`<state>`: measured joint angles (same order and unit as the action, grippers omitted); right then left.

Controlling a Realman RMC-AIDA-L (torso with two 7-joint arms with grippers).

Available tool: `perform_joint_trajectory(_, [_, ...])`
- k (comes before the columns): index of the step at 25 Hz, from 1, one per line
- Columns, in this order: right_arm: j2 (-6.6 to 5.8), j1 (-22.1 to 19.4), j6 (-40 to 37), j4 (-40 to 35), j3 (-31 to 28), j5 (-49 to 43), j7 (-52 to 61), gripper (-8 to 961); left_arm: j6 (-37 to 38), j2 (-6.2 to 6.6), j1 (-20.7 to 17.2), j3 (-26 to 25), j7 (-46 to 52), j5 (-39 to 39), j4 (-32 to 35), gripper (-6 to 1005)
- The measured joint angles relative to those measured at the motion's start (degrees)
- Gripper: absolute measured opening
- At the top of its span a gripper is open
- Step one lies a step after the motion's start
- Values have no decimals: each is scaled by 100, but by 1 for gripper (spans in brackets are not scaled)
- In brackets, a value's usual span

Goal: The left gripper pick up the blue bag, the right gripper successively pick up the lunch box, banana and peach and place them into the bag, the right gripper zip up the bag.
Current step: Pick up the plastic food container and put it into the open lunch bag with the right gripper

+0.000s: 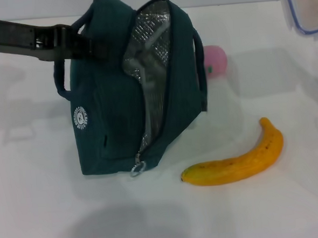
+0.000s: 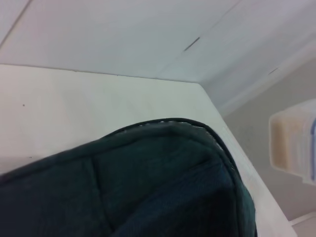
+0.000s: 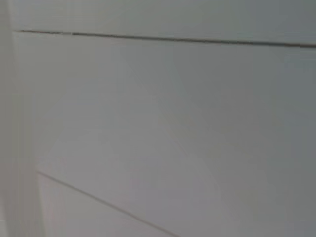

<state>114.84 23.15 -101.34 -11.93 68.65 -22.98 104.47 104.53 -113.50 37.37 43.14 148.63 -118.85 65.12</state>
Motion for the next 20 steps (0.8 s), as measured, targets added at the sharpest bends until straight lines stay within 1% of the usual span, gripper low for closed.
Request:
perform_joint_trajectory(2, [28,103,29,-86,51,-40,36,92,3,-26,15,11,3,2,-5,33])
perform_joint_trajectory(5, [68,430,99,-92,268,-86,55,92,2,-57,52,24,9,12,-15,33])
perform_joint_trajectory(6, [100,690,206,-86,467,-89,74,92,2,-66,65,25,12,17,-19,33])
perform_joint_trajectory(7, [100,690,206,-86,467,-89,74,92,3,-77,87,27,15,18,-34,33])
perform_joint_trajectory(12, [134,1264,486,-106,853,-43,96,92,1,-93,219,29,-11,21,-187,33])
perform_joint_trajectory(13, [134,1264,486,-106,853,-43,96,92,0,-93,241,29,-21,21,-216,33])
perform_joint_trajectory(15, [136,1544,619,-93,1036,-23,98,92,-2,-93,261,29,-29,21,-240,33])
perform_joint_trajectory(20, [135,1691,1004,-134,1465,-16,100,93,-4,-97,268,25,-49,77,-245,33])
